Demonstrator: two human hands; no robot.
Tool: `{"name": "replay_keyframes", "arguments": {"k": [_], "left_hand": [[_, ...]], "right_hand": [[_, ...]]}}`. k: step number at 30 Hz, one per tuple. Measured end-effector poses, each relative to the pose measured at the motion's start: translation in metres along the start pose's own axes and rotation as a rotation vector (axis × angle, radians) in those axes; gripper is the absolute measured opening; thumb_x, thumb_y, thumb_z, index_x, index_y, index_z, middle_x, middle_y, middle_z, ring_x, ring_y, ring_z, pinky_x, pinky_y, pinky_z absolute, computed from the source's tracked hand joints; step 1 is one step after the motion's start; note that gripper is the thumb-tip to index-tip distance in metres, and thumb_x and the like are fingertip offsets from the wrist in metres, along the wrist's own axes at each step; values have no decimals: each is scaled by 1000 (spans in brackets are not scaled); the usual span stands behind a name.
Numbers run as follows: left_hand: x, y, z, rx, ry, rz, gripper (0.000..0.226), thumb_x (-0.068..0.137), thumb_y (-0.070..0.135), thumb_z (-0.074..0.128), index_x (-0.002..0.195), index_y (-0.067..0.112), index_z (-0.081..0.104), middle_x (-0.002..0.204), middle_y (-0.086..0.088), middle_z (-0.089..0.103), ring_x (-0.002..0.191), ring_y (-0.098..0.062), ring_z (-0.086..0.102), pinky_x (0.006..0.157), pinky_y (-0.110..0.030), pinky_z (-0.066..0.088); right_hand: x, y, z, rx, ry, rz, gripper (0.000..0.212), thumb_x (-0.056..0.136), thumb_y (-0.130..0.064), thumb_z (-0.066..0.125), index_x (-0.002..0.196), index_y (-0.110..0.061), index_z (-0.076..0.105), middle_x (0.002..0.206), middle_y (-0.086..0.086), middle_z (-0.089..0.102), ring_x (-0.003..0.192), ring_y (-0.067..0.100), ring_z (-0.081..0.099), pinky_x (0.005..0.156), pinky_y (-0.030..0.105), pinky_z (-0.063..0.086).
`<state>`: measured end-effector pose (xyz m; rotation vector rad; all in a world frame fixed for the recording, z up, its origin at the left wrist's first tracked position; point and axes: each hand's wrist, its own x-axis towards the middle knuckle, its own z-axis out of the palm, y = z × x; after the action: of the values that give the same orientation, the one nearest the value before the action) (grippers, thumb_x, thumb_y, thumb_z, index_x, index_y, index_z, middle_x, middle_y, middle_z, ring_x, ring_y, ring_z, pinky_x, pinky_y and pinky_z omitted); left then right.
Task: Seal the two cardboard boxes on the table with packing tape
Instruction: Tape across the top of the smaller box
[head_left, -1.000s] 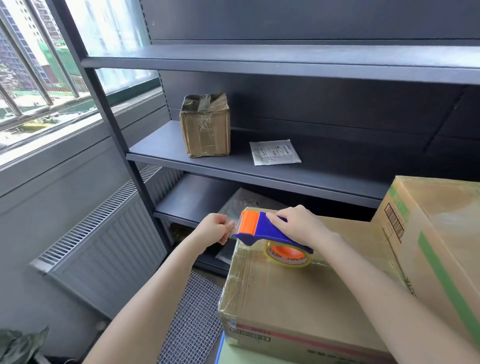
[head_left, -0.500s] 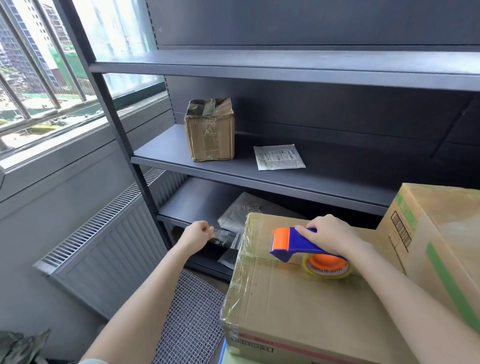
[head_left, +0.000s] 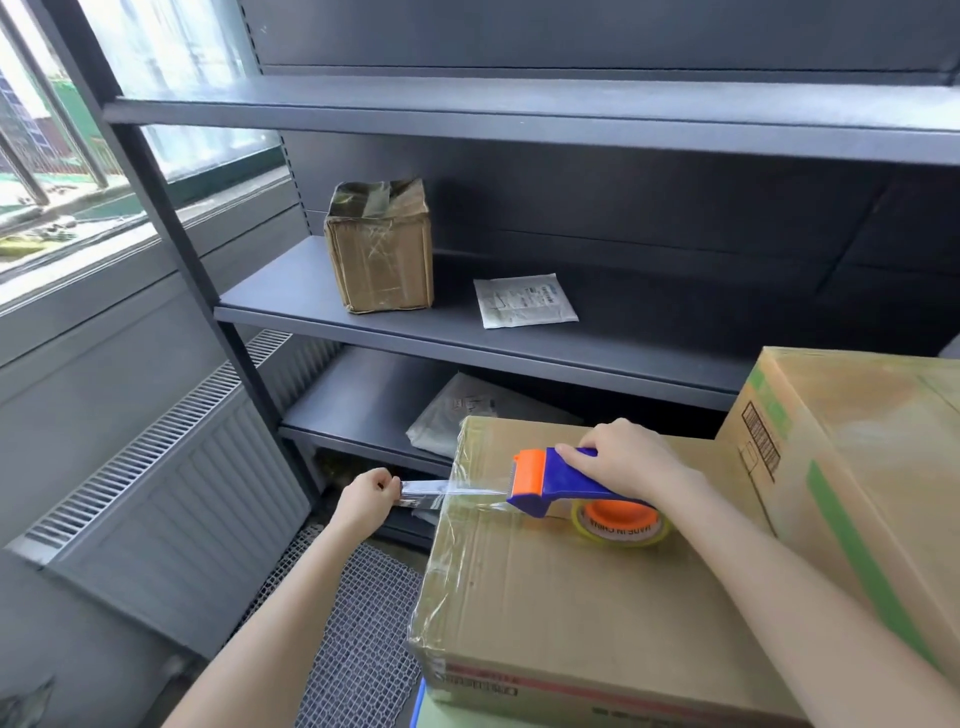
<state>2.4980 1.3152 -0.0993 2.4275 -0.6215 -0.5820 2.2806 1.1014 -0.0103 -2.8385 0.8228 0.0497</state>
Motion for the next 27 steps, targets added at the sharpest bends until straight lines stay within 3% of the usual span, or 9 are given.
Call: {"name": "replay_keyframes", "arguments": {"k": [7, 11, 16, 20, 24, 27], "left_hand": [[0, -4, 10, -62, -6, 13, 31, 98, 26, 44, 70, 13, 47, 66, 2, 54, 51, -12, 38, 49, -25, 29], [-1, -7, 19, -83, 19, 11, 36, 98, 26, 44, 63, 19, 40, 56, 8, 45, 49, -9, 36, 46, -23, 27], [-12, -11, 44, -106, -89, -2, 29, 99, 31, 41, 77, 12, 47, 69, 0, 54, 55, -14, 41, 51, -27, 30], [-21, 0, 69, -154, -148, -38, 15, 95, 18, 47, 84, 9, 52, 80, -5, 60, 68, -17, 50, 59, -29, 36], [-22, 7, 65, 85, -144, -51, 12, 90, 16, 43, 82, 20, 50, 84, 1, 63, 76, -19, 57, 63, -28, 39], [-25, 17, 56, 227, -150, -91, 18, 82, 10, 39, 75, 24, 48, 74, 5, 60, 66, -17, 50, 56, -23, 33]], "right_hand": [[-3, 2, 0, 2, -3, 4, 52, 91, -62, 32, 59, -26, 52, 60, -8, 56, 57, 9, 53, 47, 23, 33], [-4, 2, 1, 8, -14, 8, 50, 91, -61, 32, 62, -26, 52, 61, -8, 57, 60, 9, 55, 51, 22, 36], [-5, 0, 0, 0, -52, 25, 51, 92, -61, 31, 73, -23, 60, 68, -6, 59, 64, 10, 56, 59, 26, 45], [-6, -3, -2, -60, -67, 26, 54, 87, -70, 27, 77, -23, 52, 70, -6, 53, 66, 13, 51, 55, 28, 38], [-8, -3, -5, -81, -68, 4, 58, 77, -78, 34, 98, -24, 42, 78, -7, 52, 74, 18, 51, 60, 32, 36], [-10, -8, -3, -12, 17, -67, 51, 76, -73, 46, 109, -33, 45, 90, -10, 50, 77, 15, 49, 65, 30, 34]]}}
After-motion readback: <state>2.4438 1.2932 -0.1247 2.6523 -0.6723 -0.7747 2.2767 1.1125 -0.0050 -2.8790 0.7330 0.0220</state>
